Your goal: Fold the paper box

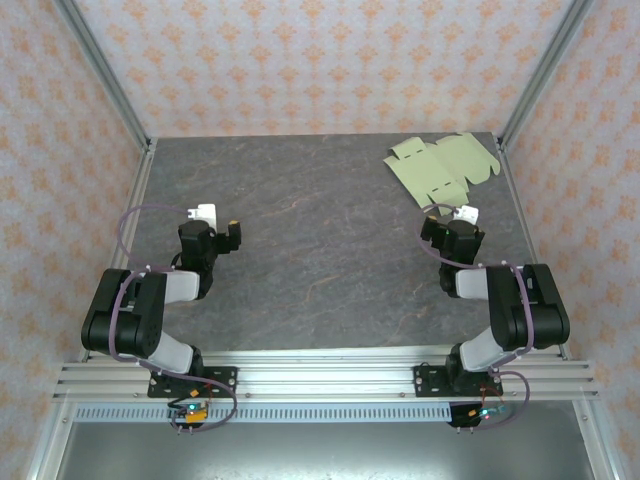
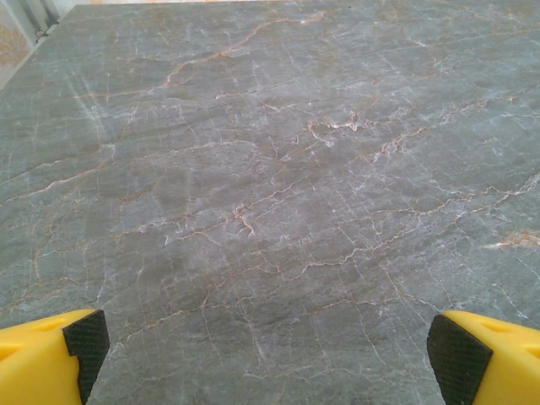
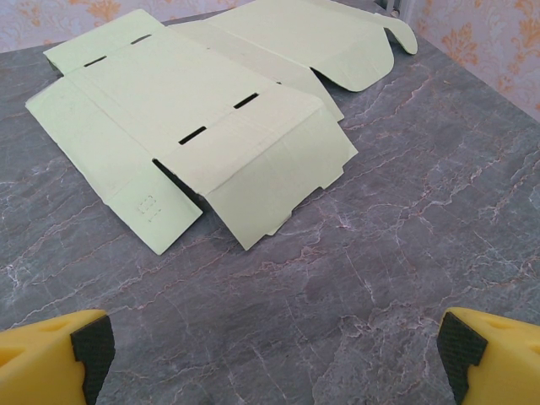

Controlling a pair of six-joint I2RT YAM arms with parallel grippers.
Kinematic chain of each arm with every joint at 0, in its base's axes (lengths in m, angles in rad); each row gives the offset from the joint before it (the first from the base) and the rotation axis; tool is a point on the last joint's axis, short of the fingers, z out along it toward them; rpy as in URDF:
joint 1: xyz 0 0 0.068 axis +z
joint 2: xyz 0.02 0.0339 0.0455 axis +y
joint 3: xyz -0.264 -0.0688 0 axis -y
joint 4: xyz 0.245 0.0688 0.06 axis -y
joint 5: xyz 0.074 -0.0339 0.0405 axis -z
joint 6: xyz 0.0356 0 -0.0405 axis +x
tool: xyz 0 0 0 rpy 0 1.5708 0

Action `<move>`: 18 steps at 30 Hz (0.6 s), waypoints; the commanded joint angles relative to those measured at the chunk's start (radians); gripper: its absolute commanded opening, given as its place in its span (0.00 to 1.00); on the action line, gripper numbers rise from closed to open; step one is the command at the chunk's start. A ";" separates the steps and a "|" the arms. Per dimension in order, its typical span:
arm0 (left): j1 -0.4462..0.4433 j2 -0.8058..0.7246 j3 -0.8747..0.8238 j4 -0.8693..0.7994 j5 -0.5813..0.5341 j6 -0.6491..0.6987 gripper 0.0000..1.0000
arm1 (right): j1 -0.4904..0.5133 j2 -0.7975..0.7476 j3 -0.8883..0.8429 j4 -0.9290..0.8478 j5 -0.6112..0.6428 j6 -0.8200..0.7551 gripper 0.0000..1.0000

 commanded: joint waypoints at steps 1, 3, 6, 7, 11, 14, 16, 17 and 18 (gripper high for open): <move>-0.006 -0.051 0.076 -0.116 0.011 0.014 1.00 | 0.003 -0.006 0.017 -0.001 -0.005 -0.007 0.99; -0.032 -0.084 0.111 -0.202 -0.001 0.038 1.00 | 0.002 -0.009 0.013 0.004 -0.007 -0.006 0.99; -0.088 -0.172 0.110 -0.272 -0.076 0.054 1.00 | 0.003 -0.048 0.008 -0.014 0.041 0.016 0.99; -0.104 -0.212 0.110 -0.300 -0.090 0.049 1.00 | 0.003 -0.079 0.016 -0.052 0.073 0.028 0.99; -0.139 -0.394 0.147 -0.472 -0.122 0.011 1.00 | 0.000 -0.196 0.104 -0.348 0.185 0.130 0.99; -0.141 -0.530 0.223 -0.684 -0.178 -0.100 1.00 | -0.007 -0.287 0.143 -0.491 0.220 0.249 0.99; -0.140 -0.599 0.260 -0.782 -0.175 -0.151 1.00 | -0.007 -0.334 0.175 -0.598 0.261 0.360 0.99; -0.139 -0.630 0.282 -0.827 -0.171 -0.159 1.00 | -0.007 -0.337 0.204 -0.672 0.289 0.447 0.99; -0.139 -0.652 0.303 -0.871 -0.171 -0.156 1.00 | -0.007 -0.336 0.238 -0.753 0.313 0.525 0.99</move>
